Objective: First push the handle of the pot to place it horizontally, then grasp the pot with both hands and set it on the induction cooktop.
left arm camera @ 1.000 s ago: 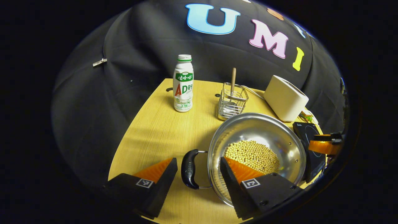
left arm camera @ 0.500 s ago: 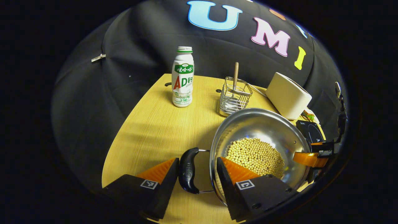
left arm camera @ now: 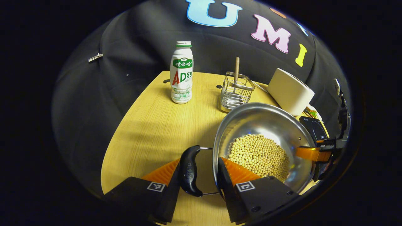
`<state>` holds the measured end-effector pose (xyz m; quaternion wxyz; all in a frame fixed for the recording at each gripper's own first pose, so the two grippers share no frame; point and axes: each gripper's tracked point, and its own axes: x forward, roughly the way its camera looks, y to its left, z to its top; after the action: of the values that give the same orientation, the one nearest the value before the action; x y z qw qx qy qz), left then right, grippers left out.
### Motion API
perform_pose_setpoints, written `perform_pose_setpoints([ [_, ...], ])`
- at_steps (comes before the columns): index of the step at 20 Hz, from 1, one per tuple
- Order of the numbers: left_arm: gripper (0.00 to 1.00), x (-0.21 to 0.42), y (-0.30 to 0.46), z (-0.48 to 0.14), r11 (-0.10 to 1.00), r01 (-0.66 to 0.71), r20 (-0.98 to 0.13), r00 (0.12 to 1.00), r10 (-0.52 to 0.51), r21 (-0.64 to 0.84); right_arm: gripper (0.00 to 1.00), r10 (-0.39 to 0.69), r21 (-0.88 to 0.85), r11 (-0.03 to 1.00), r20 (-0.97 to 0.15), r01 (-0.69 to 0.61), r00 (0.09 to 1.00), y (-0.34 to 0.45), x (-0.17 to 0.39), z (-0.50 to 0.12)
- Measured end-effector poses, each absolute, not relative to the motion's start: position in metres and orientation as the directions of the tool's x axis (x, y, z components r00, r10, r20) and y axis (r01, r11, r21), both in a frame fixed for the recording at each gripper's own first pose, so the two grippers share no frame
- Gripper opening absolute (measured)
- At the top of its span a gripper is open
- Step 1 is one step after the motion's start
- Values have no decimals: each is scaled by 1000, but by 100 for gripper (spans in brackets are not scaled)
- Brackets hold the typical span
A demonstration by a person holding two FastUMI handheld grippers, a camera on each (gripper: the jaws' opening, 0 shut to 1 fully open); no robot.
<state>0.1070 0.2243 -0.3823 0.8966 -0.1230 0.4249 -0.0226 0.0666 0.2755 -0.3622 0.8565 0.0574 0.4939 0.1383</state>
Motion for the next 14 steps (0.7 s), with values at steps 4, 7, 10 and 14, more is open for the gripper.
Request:
perform_pose_setpoints([
  [4,66,106,224,-384,972,-50,-760,633,-148,-231,73,297,236,954,-832,-185,469,276,68,-361],
  [7,64,107,225,-384,972,-65,-757,639,-135,-227,69,319,268,947,-837,-174,444,276,67,-358],
  [10,59,105,221,-382,967,-81,-751,647,-133,-241,58,320,274,947,-840,-167,437,273,67,-357],
  [14,56,88,218,-376,957,-117,-751,647,-130,-266,57,316,258,948,-830,-185,460,270,62,-348],
])
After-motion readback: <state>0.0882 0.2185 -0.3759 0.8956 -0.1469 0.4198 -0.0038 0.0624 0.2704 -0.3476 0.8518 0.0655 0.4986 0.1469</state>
